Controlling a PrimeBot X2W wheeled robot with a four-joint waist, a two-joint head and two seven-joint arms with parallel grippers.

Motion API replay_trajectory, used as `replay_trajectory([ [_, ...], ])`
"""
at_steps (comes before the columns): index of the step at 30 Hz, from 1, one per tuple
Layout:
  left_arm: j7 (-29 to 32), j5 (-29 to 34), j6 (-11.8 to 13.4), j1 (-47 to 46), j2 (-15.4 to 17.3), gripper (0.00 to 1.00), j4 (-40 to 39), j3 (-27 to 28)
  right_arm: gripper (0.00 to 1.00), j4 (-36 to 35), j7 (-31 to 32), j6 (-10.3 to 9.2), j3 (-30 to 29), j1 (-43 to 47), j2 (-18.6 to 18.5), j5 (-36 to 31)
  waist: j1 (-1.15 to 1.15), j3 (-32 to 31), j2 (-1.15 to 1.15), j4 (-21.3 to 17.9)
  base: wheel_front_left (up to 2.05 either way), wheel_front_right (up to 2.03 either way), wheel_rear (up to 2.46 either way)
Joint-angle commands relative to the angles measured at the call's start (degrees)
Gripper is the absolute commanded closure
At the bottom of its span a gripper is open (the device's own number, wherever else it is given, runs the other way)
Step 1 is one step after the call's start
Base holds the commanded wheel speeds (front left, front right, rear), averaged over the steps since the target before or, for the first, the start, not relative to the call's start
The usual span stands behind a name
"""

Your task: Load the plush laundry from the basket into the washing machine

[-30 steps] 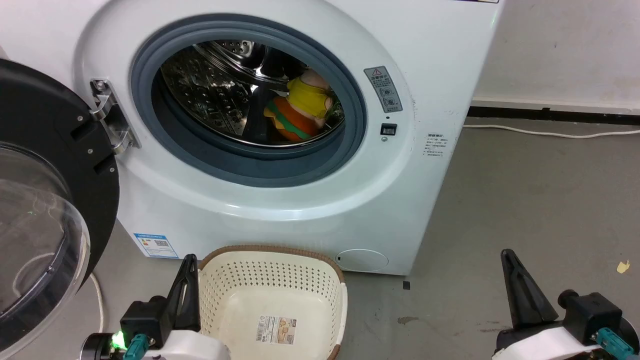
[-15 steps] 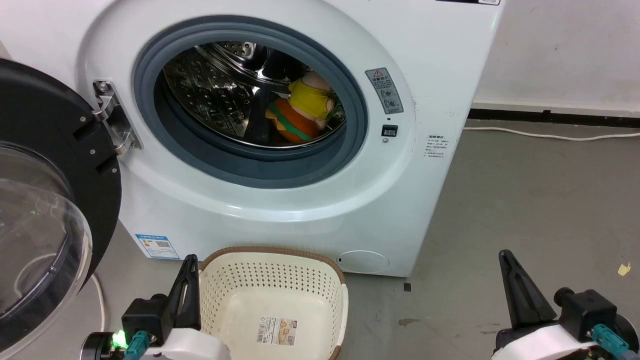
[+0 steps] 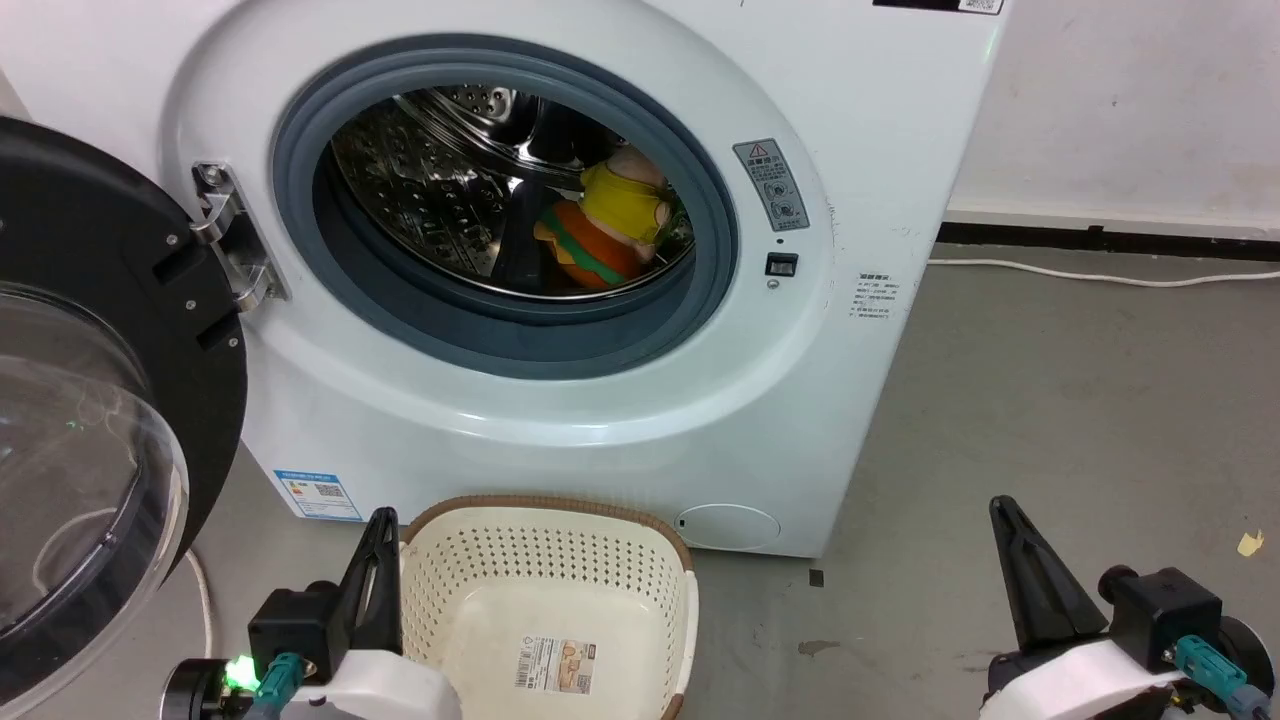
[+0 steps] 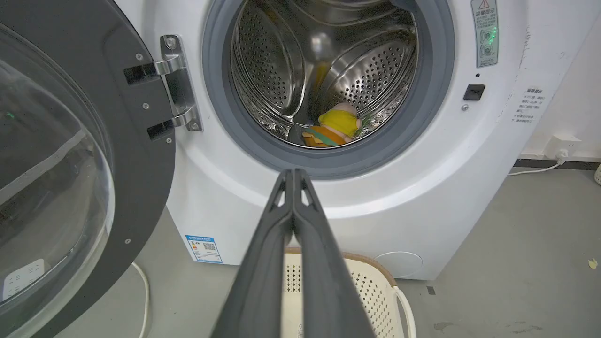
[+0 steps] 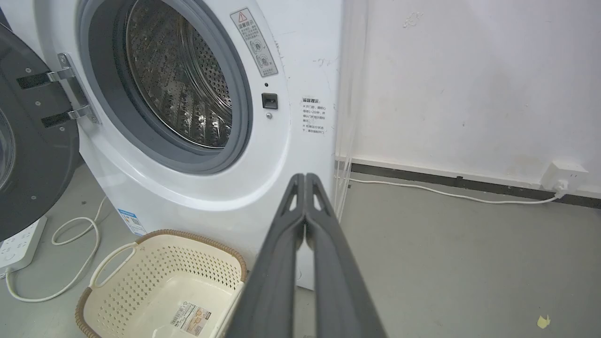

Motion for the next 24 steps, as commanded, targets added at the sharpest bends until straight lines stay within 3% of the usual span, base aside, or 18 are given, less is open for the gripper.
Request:
replay_trajectory([
  [1, 0.2, 0.7, -0.3, -0.9, -0.1, 1.0, -0.3, 0.3, 1.0, -0.1, 0.2, -0.03, -0.1, -0.6, 0.0, -0.6, -0.01, 0.0, 0.0, 0.0, 0.0, 0.0, 0.0],
  [24, 2.9, 2.7, -1.5, -1.3, -0.9, 1.0, -0.7, 1.5, 1.0, -0.2, 2.9, -0.03, -0.1, -1.3, 0.0, -2.4, -0.01, -0.5, 0.0, 0.3, 0.0, 0.0, 0.0],
])
